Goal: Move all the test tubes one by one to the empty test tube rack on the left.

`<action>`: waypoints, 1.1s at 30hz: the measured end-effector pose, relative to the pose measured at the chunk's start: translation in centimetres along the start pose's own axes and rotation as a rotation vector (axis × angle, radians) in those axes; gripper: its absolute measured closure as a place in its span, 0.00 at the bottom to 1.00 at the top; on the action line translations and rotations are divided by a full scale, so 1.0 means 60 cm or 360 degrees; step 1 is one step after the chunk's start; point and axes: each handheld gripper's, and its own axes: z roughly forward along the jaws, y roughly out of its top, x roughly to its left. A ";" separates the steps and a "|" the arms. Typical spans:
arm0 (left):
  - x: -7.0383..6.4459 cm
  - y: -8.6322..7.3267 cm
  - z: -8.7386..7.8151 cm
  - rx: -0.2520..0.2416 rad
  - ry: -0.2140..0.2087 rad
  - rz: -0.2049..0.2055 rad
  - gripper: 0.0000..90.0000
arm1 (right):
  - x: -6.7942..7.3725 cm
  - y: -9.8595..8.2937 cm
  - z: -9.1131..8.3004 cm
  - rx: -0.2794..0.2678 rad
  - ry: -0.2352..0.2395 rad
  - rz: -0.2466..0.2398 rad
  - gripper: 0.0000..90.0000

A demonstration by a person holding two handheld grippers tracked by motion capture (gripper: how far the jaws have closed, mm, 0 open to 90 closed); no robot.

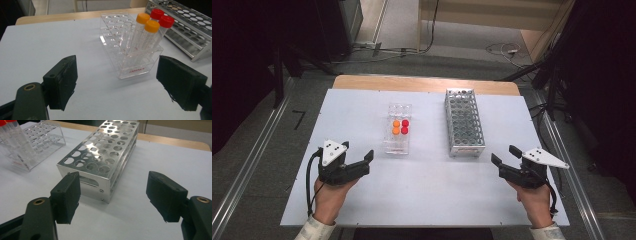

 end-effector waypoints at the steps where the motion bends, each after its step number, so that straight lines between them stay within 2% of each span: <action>1: 0.001 -0.001 0.000 0.0000 0.0003 -0.0004 0.19 | -0.001 0.000 -0.001 0.0002 -0.0005 0.0001 0.29; 33: 0.037 -0.024 -0.017 -0.0017 0.0079 -0.0077 0.17 | -0.049 -0.022 -0.031 -0.0003 -0.0131 0.0050 0.29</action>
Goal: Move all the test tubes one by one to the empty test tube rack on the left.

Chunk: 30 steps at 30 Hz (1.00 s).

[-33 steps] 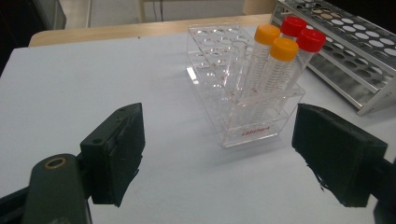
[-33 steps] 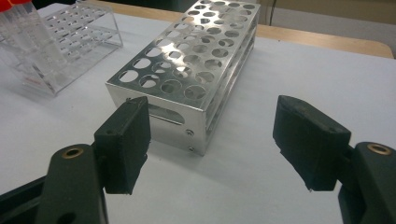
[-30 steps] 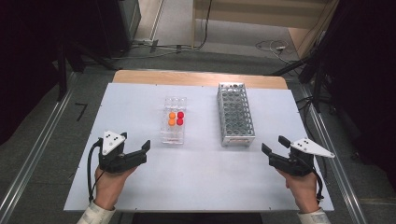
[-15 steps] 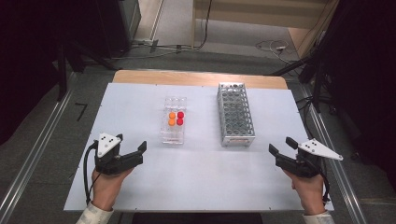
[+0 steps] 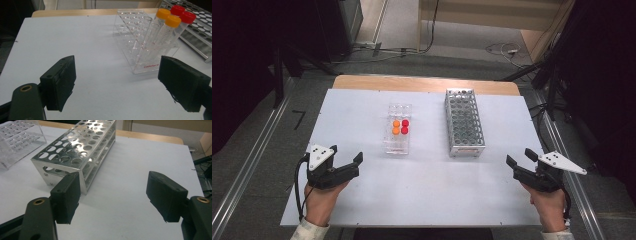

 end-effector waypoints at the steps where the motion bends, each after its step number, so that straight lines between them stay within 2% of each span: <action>1: 0.002 -0.001 -0.001 0.0004 0.0005 -0.0004 0.17 | -0.001 -0.001 -0.001 0.0001 -0.0007 0.0003 0.29; 9: 0.015 -0.010 -0.005 0.0010 0.0033 -0.0013 0.17 | -0.023 -0.012 -0.005 0.0023 -0.0067 0.0026 0.29; 18: 0.028 -0.023 -0.005 0.0057 0.0066 -0.0012 0.17 | -0.054 -0.028 -0.010 0.0049 -0.0155 0.0077 0.28; 21: 0.034 -0.028 -0.002 0.0078 0.0074 -0.0015 0.17 | -0.060 -0.034 -0.009 0.0055 -0.0189 0.0070 0.28; 24: 0.041 -0.031 0.000 0.0088 0.0083 -0.0034 0.17 | -0.066 -0.040 -0.004 0.0090 -0.0234 0.0060 0.29; 30: 0.055 -0.044 0.017 0.0141 0.0130 -0.0033 0.17 | -0.080 -0.054 0.008 0.0150 -0.0265 0.0095 0.28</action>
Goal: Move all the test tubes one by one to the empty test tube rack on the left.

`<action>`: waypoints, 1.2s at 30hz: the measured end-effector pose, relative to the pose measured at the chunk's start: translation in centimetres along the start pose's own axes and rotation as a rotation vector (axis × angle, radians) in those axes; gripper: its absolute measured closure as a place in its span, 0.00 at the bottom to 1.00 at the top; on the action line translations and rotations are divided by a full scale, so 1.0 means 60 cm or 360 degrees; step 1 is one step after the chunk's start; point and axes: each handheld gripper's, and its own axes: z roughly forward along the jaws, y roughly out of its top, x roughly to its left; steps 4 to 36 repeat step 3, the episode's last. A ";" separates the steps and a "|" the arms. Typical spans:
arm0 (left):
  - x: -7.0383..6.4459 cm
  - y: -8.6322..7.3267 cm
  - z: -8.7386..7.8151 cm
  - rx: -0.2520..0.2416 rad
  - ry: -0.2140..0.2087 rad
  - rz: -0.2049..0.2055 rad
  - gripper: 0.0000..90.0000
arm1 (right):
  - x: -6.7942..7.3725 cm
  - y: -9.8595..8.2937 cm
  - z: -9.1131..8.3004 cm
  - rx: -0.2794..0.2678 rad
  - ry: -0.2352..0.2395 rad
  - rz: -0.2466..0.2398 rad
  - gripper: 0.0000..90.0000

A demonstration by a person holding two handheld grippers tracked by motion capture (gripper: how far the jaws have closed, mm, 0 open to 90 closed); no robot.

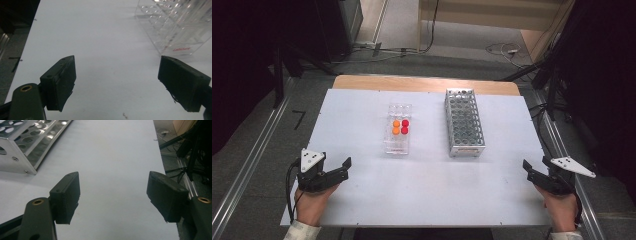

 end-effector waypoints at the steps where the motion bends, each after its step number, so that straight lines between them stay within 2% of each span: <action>1: 0.003 -0.002 0.005 0.0021 0.0013 -0.0001 0.17 | -0.002 -0.002 0.002 0.0007 -0.0001 0.0004 0.28; 3: 0.009 -0.006 0.014 0.0058 0.0025 -0.0016 0.17 | -0.005 -0.005 0.005 0.0016 -0.0010 0.0013 0.28; 36: 0.009 -0.006 0.014 0.0058 0.0025 -0.0016 0.17 | -0.005 -0.005 0.005 0.0016 -0.0010 0.0013 0.28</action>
